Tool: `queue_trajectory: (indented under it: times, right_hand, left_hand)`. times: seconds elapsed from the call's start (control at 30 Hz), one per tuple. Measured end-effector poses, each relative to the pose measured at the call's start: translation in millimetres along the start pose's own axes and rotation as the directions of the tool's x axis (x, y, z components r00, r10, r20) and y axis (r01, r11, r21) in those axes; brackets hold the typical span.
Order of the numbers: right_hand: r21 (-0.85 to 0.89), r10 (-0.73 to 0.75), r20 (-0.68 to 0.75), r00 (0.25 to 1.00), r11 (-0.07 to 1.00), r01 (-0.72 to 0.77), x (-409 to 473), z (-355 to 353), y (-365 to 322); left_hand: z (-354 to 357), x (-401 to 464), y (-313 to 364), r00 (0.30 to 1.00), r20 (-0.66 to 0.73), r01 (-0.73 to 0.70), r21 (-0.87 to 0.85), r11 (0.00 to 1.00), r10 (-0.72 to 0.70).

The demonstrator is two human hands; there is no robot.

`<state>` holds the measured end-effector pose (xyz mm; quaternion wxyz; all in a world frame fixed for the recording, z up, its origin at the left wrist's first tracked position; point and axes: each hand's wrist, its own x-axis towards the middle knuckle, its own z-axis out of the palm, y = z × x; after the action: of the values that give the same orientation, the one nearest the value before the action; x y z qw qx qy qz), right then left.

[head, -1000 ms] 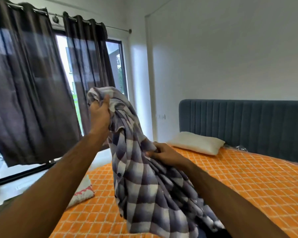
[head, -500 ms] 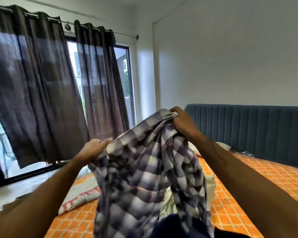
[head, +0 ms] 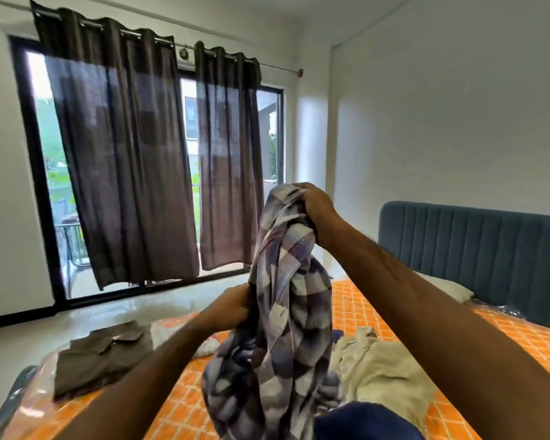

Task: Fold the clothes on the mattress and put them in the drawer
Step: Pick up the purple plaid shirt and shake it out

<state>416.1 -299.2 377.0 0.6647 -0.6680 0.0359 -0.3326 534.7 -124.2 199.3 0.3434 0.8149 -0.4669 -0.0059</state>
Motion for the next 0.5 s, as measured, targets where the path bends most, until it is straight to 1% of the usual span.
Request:
queue_trajectory:
  times: [0.07,0.17,0.2,0.27,0.33,0.4,0.43,0.47,0.5]
  right_hand:
    - [0.032,-0.002,0.008,1.000,0.999,0.001,1.5,0.1,1.4]
    - [0.090,0.014,-0.038,0.999,0.996,-0.011,8.8,-6.9,13.9]
    - [0.127,0.021,-0.037,0.999,0.992,-0.016,9.5,-8.9,18.1]
    - [0.194,0.026,0.014,1.000,0.981,-0.028,11.7,-4.0,25.8]
    - [0.211,0.017,0.072,0.997,0.977,-0.032,15.6,4.9,34.3]
    - [0.201,-0.006,0.116,0.993,0.979,-0.017,23.0,15.1,48.5]
    - [0.143,-0.029,0.142,0.989,0.990,0.008,27.2,18.0,59.6]
    - [0.018,-0.062,0.173,0.983,0.998,0.060,32.1,18.0,73.0]
    - [-0.183,-0.094,0.226,0.970,0.973,0.137,34.6,14.7,85.5]
  left_hand:
    - [-13.1,-9.9,-9.4,0.995,-0.102,0.003,-0.173,0.985,-0.021]
    - [-53.7,-20.1,-9.9,0.968,-0.233,-0.029,-0.458,0.889,-0.088]
    - [-69.0,-23.2,-8.4,0.961,-0.254,-0.043,-0.540,0.840,-0.114]
    - [-102.6,-30.2,-6.8,0.957,-0.253,-0.054,-0.630,0.775,-0.139]
    - [-127.1,-37.4,-0.6,0.970,-0.211,-0.042,-0.639,0.768,-0.123]
    - [-146.4,-45.2,-0.7,0.980,-0.169,-0.021,-0.612,0.790,-0.105]
    - [-153.5,-50.0,-4.7,0.983,-0.149,0.004,-0.579,0.815,-0.111]
    - [-159.5,-55.9,-10.3,0.984,-0.130,0.038,-0.518,0.855,-0.123]
    - [-164.1,-62.4,-18.6,0.983,-0.114,0.081,-0.421,0.904,-0.141]
